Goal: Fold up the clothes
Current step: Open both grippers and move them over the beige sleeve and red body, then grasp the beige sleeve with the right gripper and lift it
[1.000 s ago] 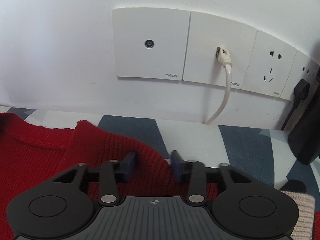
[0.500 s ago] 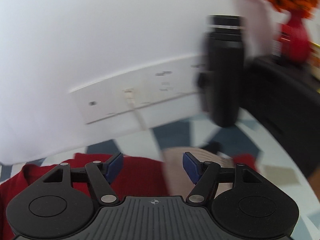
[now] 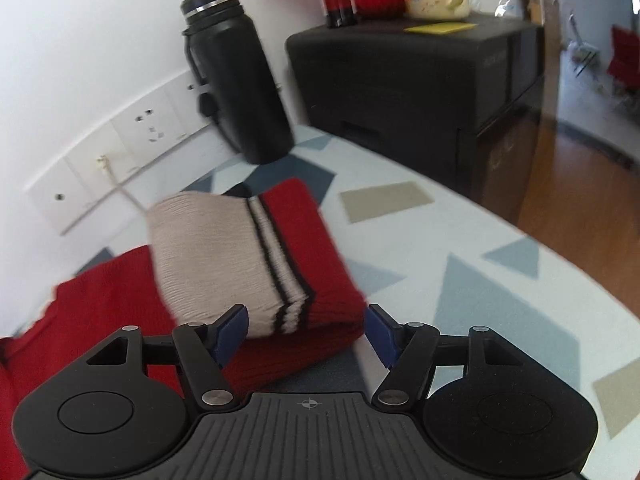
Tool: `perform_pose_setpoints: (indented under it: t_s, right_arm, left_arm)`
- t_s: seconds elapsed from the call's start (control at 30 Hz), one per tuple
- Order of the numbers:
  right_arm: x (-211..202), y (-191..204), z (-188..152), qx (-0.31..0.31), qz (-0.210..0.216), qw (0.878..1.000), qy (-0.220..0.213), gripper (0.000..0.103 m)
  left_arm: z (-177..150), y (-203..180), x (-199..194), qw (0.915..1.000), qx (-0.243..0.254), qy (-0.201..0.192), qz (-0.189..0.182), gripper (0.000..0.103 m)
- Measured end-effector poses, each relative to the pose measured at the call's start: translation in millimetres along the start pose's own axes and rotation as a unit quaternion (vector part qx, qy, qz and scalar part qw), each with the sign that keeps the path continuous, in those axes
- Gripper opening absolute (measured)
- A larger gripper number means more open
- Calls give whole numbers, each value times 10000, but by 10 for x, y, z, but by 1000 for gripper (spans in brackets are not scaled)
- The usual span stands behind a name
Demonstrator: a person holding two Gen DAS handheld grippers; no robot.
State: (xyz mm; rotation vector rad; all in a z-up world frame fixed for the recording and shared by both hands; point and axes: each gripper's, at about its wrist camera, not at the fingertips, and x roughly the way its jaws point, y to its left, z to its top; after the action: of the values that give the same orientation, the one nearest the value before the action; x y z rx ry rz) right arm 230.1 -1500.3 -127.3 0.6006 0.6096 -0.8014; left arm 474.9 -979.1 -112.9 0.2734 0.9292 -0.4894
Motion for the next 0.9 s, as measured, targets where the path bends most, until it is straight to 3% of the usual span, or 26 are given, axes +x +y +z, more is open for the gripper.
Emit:
perform_pose_setpoints:
  t_s: [0.13,0.23,0.4,0.73,0.9]
  right_arm:
    - [30,348,32,-1114,53,9936,-166,62]
    - [46,599,118,-1448,584,9875,-201,62]
    - [275,1065,316,-1866,710,9798,-120,66]
    - [851,1402,399,-1799,117,9833,242,65]
    - [993,1345,374,-1701,85,9846,388,62]
  left_arm:
    - [-52,8,49,9998,108,158,106,101]
    - [-69,-25,111,9992,217,226,241,102]
    - [-81,-97,175,9983,226,240,486,103]
    - [-237,-161,195,9964,125,-279,790,103]
    - [-186,-160,198,9964,81,-231,809,103]
